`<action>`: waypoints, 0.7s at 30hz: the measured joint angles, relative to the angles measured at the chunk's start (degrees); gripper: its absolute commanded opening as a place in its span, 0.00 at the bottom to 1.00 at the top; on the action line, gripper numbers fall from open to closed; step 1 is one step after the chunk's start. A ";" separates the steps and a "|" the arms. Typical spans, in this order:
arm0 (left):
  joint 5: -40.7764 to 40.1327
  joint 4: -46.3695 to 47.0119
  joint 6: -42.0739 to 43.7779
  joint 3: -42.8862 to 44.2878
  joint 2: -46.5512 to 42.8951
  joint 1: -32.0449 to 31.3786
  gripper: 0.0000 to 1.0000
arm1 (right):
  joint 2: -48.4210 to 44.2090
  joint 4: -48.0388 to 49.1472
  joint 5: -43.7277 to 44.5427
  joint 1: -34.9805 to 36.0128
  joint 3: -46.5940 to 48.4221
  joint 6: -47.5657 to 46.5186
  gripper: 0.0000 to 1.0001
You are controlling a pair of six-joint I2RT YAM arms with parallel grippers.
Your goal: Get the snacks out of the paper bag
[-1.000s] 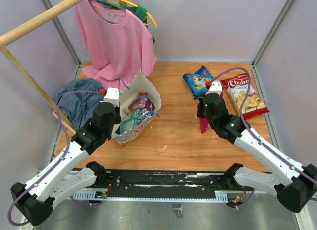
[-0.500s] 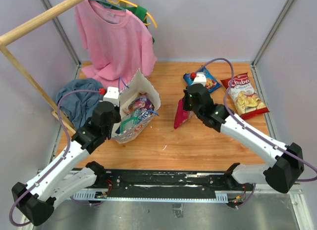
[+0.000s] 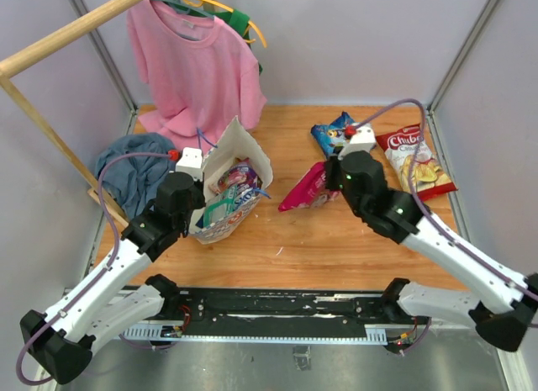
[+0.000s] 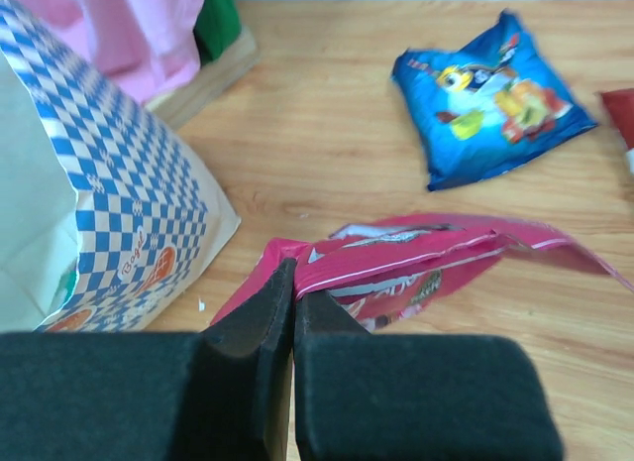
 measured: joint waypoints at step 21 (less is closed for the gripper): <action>2.27 0.02 -0.02 0.00 0.76 0.52 0.01 | -5.51 -8.66 4.04 -11.67 -13.92 4.57 0.01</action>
